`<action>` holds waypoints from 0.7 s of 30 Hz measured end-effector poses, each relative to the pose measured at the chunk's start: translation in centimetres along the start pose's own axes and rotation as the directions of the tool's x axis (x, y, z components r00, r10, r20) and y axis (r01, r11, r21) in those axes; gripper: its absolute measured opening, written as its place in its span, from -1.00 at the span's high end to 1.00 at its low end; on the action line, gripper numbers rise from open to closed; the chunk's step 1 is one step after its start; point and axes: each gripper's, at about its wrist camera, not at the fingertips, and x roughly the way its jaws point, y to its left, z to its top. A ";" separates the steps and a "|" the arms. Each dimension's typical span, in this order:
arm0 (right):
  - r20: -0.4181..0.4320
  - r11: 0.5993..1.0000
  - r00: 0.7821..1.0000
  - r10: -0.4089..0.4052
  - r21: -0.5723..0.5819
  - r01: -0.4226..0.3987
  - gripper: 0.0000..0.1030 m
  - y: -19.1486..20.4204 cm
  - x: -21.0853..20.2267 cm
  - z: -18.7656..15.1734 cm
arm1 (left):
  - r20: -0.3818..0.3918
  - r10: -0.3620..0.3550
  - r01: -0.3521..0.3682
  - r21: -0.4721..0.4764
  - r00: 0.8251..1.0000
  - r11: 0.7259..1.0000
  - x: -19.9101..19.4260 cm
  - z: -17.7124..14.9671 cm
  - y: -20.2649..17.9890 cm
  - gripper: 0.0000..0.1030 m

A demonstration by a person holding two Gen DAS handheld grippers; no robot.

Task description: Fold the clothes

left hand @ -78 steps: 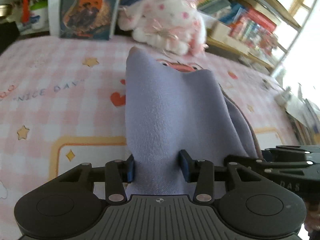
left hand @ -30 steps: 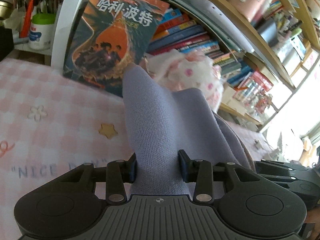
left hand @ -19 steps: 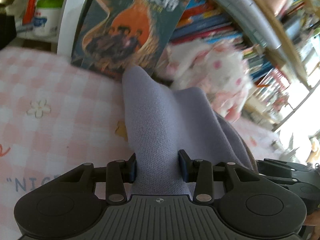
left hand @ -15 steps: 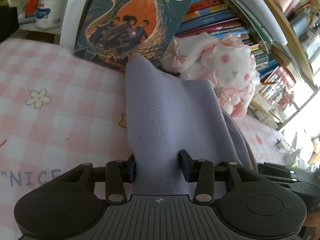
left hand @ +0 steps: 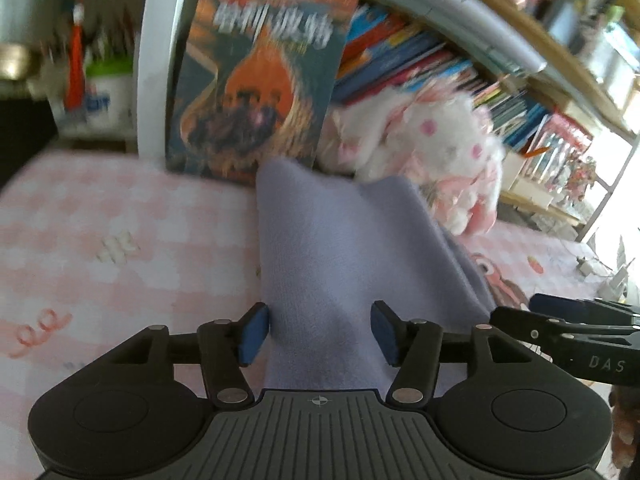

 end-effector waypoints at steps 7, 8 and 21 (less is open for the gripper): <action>0.100 0.996 0.991 -0.087 -0.015 0.089 -0.61 0.7 -4.0 -2.5 | 0.144 0.077 -0.086 0.056 0.987 0.995 -4.1 -2.6 -1.7 -0.59; 0.110 0.995 0.989 -0.094 -0.019 0.097 -0.62 0.8 -4.3 -3.0 | 0.153 0.085 -0.096 0.068 0.985 0.993 -4.5 -3.1 -1.9 -0.66; 0.127 0.986 0.981 -0.145 -0.057 0.154 -0.82 2.2 -7.7 -9.1 | 0.204 0.190 -0.222 0.145 0.960 0.964 -8.1 -8.8 -3.7 -0.85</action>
